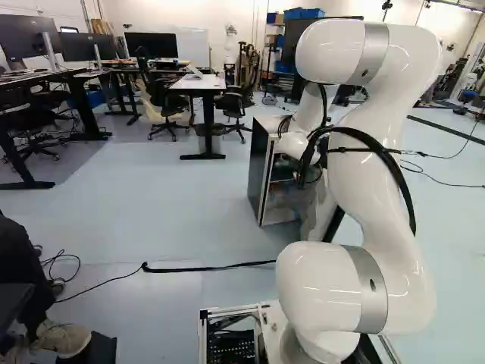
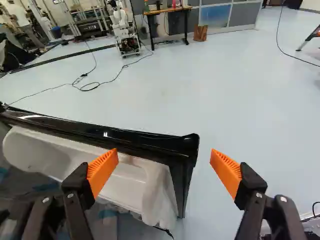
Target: Open the fridge door
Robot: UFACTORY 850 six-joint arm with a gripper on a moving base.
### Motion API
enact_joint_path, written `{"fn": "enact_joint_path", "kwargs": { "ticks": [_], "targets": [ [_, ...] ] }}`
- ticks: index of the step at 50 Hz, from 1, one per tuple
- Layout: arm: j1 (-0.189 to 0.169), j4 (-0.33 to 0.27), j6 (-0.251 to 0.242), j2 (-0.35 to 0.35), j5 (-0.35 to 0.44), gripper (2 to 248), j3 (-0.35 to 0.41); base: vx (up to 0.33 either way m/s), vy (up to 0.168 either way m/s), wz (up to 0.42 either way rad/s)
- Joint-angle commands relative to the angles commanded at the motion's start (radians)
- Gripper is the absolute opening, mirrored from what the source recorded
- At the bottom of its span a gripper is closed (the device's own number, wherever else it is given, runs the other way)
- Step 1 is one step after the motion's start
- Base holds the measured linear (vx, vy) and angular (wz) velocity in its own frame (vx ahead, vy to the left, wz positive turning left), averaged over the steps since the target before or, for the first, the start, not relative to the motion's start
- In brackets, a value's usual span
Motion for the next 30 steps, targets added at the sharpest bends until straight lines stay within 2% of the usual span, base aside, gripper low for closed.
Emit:
{"fn": "enact_joint_path", "kwargs": {
  "ticks": [30],
  "targets": [
    [-0.12,0.087,0.0,-0.053,0.0,247,-0.091,0.0,0.0,0.0]
  ]
}}
